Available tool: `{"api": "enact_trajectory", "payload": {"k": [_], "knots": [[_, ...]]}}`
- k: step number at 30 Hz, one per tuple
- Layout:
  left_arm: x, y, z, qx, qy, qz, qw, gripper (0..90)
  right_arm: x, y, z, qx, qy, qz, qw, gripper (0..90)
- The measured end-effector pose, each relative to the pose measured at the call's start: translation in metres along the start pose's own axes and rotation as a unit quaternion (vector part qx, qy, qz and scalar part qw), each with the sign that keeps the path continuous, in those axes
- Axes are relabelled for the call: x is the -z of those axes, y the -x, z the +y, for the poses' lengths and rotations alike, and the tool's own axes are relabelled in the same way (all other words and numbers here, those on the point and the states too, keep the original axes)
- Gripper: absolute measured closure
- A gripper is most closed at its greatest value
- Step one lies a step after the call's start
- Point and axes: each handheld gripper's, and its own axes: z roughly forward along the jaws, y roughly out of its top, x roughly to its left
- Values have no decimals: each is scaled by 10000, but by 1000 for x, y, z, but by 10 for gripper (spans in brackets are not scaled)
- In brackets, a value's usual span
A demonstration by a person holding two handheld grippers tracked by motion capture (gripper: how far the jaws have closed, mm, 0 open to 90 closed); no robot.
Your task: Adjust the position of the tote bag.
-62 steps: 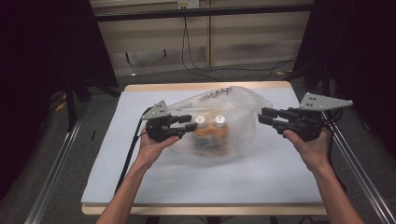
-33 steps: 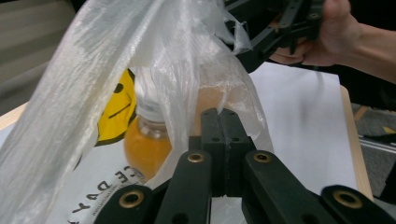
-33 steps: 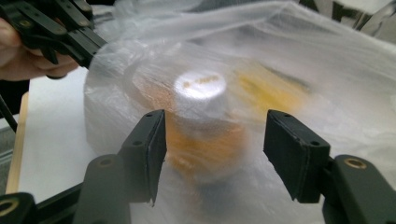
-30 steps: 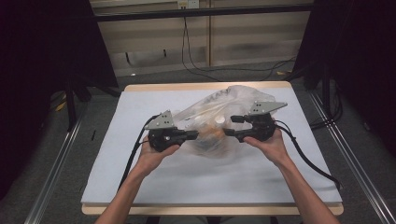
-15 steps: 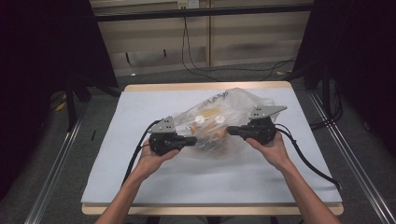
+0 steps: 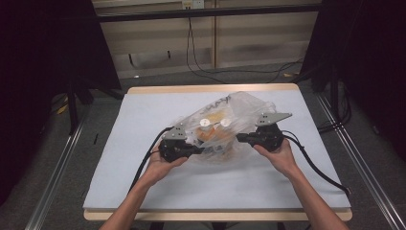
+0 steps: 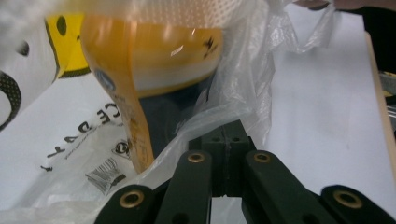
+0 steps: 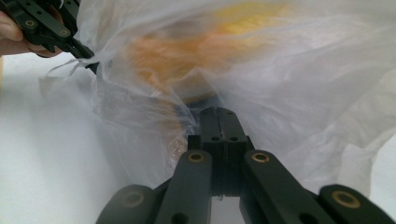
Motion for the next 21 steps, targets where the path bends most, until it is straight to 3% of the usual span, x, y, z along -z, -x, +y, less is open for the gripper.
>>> {"api": "enact_trajectory", "payload": {"k": [10,15,21], "knots": [[-14,-8,-16,189,-257,27,9995,900,-18,8,-17,-171,-136,-65,9997,900],[-19,-9,-24,229,-489,58,9985,900,-25,9,-24,-128,-335,-76,9993,900],[-24,-7,-33,369,-529,113,9979,900,-40,12,-39,-104,-839,-80,9964,900]]}}
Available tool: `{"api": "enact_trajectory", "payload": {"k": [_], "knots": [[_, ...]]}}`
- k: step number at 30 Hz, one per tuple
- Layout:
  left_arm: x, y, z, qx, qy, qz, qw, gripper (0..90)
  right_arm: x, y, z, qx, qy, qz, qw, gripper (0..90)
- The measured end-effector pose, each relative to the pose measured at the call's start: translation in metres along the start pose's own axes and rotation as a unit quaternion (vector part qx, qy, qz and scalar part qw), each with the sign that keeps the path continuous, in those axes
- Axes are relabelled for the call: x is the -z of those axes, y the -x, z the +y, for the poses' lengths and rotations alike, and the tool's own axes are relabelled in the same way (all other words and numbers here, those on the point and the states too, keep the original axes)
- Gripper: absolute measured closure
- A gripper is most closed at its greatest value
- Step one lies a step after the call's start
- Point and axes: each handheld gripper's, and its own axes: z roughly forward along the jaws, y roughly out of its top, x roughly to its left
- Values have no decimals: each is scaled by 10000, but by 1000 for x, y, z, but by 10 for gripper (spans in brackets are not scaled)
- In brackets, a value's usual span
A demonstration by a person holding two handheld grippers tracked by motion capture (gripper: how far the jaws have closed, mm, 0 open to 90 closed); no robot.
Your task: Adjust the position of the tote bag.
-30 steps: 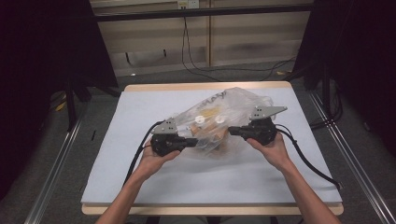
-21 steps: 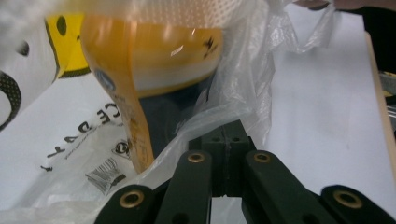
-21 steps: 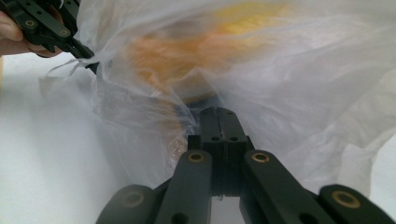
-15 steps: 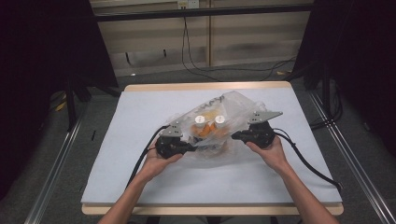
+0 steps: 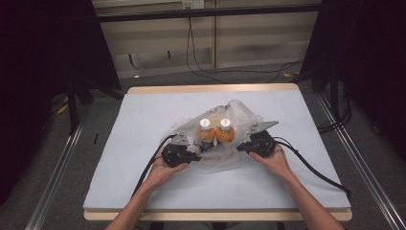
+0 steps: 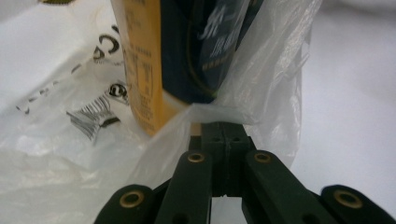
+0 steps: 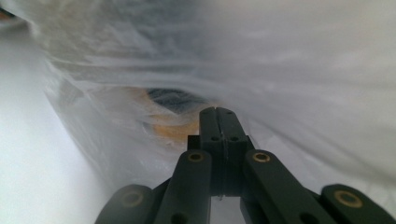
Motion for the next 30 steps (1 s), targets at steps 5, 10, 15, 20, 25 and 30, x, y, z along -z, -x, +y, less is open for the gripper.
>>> {"api": "enact_trajectory", "payload": {"k": [5,10,15,20,25,30], "knots": [[-6,0,-5,-15,-143,-33,9999,900,-7,1,-6,-16,-197,29,9998,900],[-1,4,-5,90,-57,-108,9999,900,-4,0,-6,55,-225,-21,9997,864],[23,15,3,-36,291,-198,9994,893,27,1,5,-31,206,-87,9997,789],[37,24,3,-111,431,-201,9988,873,54,-10,4,-45,535,-45,9985,739],[56,33,6,-200,654,-174,9975,859,76,-21,4,-12,834,69,9965,735],[77,35,11,-271,1018,-65,9944,839,97,-31,9,34,1137,129,9934,764]]}}
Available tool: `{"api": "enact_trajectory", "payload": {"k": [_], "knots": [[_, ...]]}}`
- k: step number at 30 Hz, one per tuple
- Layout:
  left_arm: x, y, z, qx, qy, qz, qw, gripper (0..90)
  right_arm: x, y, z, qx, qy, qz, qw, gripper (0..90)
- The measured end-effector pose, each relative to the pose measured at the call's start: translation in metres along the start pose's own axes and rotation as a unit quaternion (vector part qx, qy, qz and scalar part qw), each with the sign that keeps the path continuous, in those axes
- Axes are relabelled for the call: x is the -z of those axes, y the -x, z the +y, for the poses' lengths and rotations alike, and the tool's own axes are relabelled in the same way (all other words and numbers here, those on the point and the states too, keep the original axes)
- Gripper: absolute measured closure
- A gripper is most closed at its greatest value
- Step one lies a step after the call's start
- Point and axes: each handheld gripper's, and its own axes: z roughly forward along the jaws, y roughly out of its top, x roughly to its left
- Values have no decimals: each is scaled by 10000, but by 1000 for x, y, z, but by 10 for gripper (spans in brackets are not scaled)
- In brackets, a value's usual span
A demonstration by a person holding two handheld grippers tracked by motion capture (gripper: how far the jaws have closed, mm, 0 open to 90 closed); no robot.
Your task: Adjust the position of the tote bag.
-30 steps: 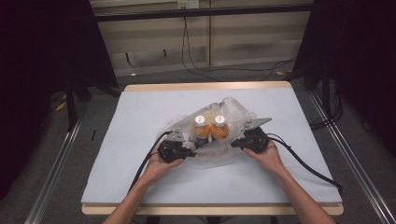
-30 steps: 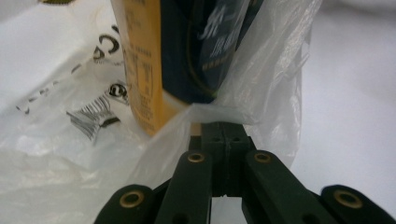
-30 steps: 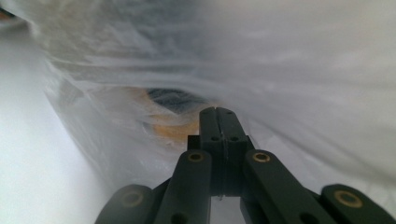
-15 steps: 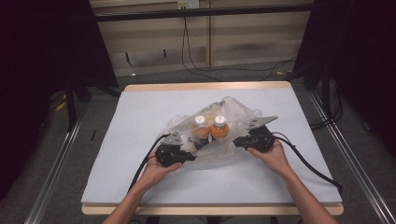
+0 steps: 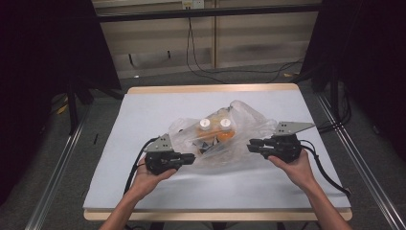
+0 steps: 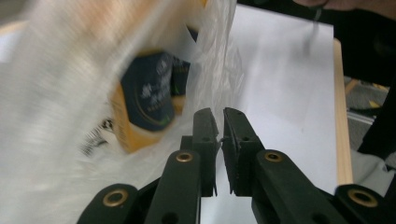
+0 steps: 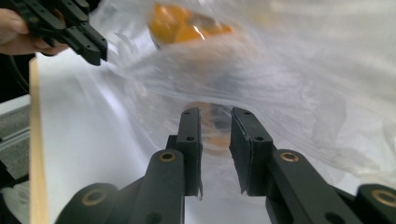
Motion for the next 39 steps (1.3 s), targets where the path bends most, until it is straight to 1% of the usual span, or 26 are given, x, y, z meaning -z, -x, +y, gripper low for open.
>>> {"api": "enact_trajectory", "payload": {"k": [2,3,5,6,8,10,12,13,15,16,17,20,21,23,25,26,28,29,30,31,32,33,35,36,37,39], "knots": [[6,-2,5,5,154,103,9998,825,7,-3,5,0,125,6,9999,801],[8,-5,8,-19,229,116,9997,820,9,-3,7,-6,190,8,9998,802],[12,-8,14,15,410,255,9988,787,14,-3,13,-12,268,-12,9996,793],[14,-10,17,-11,446,281,9986,752,16,-3,17,18,312,-17,9995,787],[17,-11,23,-54,570,389,9976,734,20,-3,25,70,456,-13,9989,773],[21,-15,30,-82,695,548,9960,693,25,-2,35,101,644,30,9979,751],[25,-20,34,-42,821,598,9948,667,29,-1,44,152,772,-36,9969,735],[27,-23,36,2,850,652,9942,639,30,0,47,150,833,-58,9964,698],[27,-29,37,0,764,601,9953,579,30,6,52,114,834,-85,9964,617],[25,-31,36,-3,689,695,9952,564,29,9,53,121,764,-231,9967,570],[23,-34,34,-11,574,718,9958,526,27,12,53,131,720,-379,9966,521],[15,-42,27,65,236,782,9966,440,22,21,52,89,685,-356,9970,440],[12,-44,26,56,179,804,9966,435,18,22,52,87,599,-322,9976,414],[7,-46,24,41,87,744,9972,448,8,22,50,177,445,-313,9984,380],[4,-47,25,-66,-1,740,9972,570,-3,22,46,242,268,-249,9990,364],[3,-47,25,-16,55,704,9975,664,-7,22,46,248,228,-247,9991,398],[3,-51,29,10,194,584,9981,806,-13,23,45,211,136,-251,9994,589],[4,-52,32,-3,242,551,9982,853,-15,25,45,204,173,-227,9994,689],[4,-54,36,26,376,502,9980,877,-15,27,46,131,245,-196,9994,804],[5,-54,39,34,417,521,9978,883,-15,31,47,69,352,-209,9991,891],[4,-55,43,19,503,503,9975,884,-14,34,48,33,439,-210,9988,900],[3,-54,49,-35,528,566,9970,884,-12,38,50,-51,544,-211,9983,900],[2,-56,57,-44,589,615,9964,872,-10,47,55,-190,688,-339,9969,900],[0,-59,59,3,553,733,9958,853,-9,51,55,-304,776,-319,9960,900],[-3,-64,60,70,466,763,9960,830,-10,56,56,-458,875,-293,9947,900],[-11,-72,56,161,200,782,9966,803,-14,61,56,-470,729,-459,9952,900]]}}
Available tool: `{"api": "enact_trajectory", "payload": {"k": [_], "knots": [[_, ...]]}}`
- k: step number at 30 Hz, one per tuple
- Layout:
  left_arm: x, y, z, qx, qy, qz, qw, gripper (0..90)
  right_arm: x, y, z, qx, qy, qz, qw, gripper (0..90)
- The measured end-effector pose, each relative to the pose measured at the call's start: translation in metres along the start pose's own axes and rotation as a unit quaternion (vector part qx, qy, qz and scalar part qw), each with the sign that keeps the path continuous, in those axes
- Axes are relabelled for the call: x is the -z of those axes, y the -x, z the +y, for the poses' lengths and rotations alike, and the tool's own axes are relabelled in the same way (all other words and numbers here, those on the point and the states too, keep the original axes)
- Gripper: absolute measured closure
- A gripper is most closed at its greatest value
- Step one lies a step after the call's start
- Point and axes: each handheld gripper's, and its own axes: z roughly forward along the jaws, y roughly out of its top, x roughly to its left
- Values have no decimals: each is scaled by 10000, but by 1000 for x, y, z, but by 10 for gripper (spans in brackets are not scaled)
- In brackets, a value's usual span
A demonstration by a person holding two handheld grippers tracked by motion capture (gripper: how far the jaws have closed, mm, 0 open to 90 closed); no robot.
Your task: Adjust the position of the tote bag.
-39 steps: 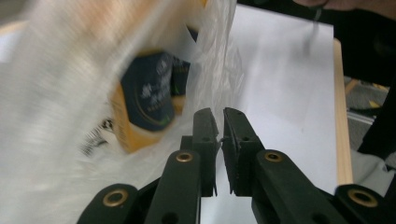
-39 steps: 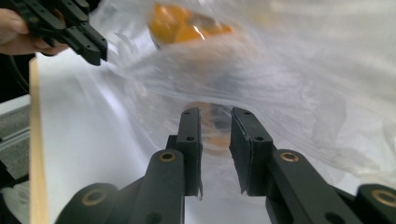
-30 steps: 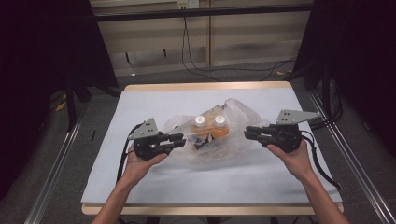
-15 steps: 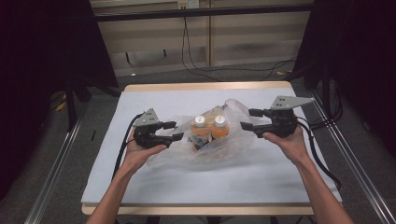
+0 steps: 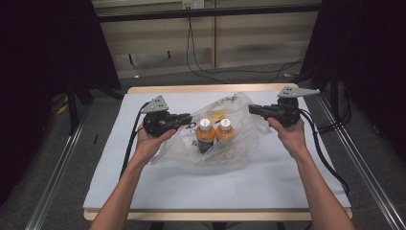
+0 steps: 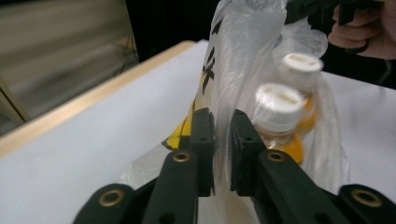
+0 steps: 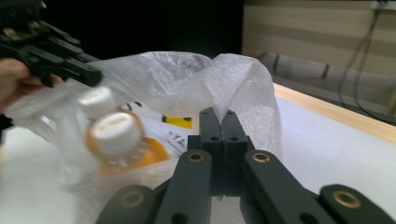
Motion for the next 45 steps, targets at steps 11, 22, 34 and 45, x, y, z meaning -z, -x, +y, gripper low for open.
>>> {"api": "enact_trajectory", "payload": {"k": [11,22,34,45], "knots": [[-9,-12,-61,269,-889,172,9955,708,-23,19,-45,58,-1035,-486,9934,900],[-19,-19,-84,461,-1186,189,9917,669,-23,29,-80,-102,-1467,-638,9871,900],[-12,-32,-105,560,-1367,428,9881,717,-38,34,-105,79,-2005,-794,9764,900],[4,-41,-103,812,-1157,465,9889,675,-28,37,-102,133,-1831,-908,9788,776]]}}
